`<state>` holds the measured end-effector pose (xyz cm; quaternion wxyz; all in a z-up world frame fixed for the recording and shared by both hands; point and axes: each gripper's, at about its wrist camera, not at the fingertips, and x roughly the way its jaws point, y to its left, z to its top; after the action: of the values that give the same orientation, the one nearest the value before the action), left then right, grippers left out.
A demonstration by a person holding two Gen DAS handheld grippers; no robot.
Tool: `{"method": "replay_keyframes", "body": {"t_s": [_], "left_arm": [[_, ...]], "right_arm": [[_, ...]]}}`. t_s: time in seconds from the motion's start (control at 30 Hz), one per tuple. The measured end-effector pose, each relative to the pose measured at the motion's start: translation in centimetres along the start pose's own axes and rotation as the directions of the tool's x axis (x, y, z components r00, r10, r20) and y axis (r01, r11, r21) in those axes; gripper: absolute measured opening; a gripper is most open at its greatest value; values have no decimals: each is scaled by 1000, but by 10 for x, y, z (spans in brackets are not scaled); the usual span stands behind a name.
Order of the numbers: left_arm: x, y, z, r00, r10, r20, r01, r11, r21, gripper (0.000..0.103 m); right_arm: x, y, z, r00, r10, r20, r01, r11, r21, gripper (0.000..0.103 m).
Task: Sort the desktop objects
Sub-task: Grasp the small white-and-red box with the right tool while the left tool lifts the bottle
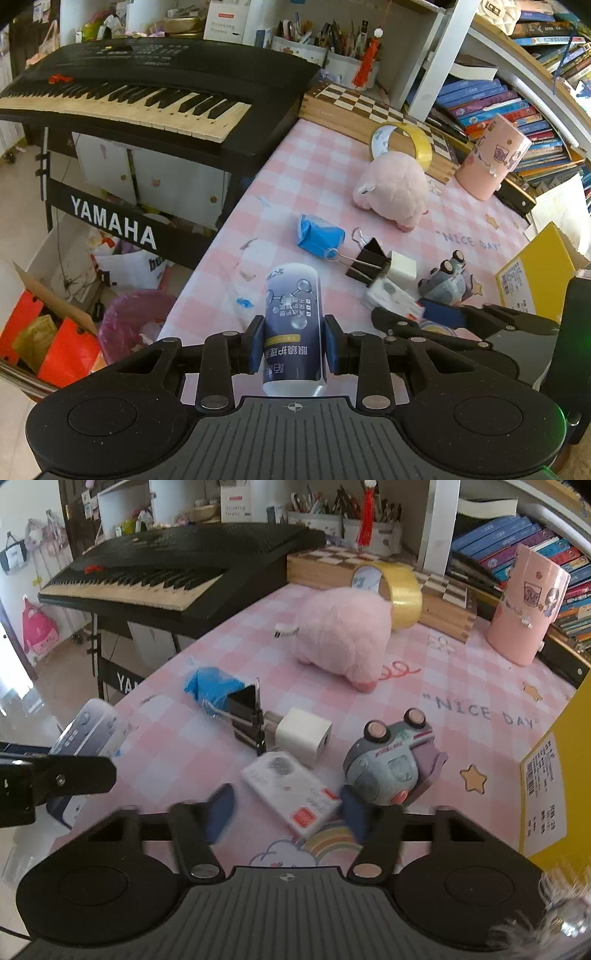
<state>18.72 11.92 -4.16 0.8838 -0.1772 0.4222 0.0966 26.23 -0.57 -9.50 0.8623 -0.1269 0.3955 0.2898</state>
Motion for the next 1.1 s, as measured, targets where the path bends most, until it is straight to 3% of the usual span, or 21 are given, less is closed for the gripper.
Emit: {"method": "replay_keyframes", "body": {"t_s": [0.03,0.13,0.73,1.1], "left_arm": [[-1,0,0,1000,-2,2,2,1000,1,31],[-3,-2,0,1000,-10,10,10,1000,8,31],[-31,-2,-8,994,-79,71,79,997,9,31],[-67,-4,-14,976,-195,99,193,981,30,31]], "right_arm": [[-1,0,1,1000,7,1,-7,1000,-5,35],[-3,-1,1,1000,19,-3,-19,1000,-7,30],[-64,-3,-10,995,43,86,-44,999,12,30],[-120,-12,-21,993,-6,118,-9,992,123,30]]}}
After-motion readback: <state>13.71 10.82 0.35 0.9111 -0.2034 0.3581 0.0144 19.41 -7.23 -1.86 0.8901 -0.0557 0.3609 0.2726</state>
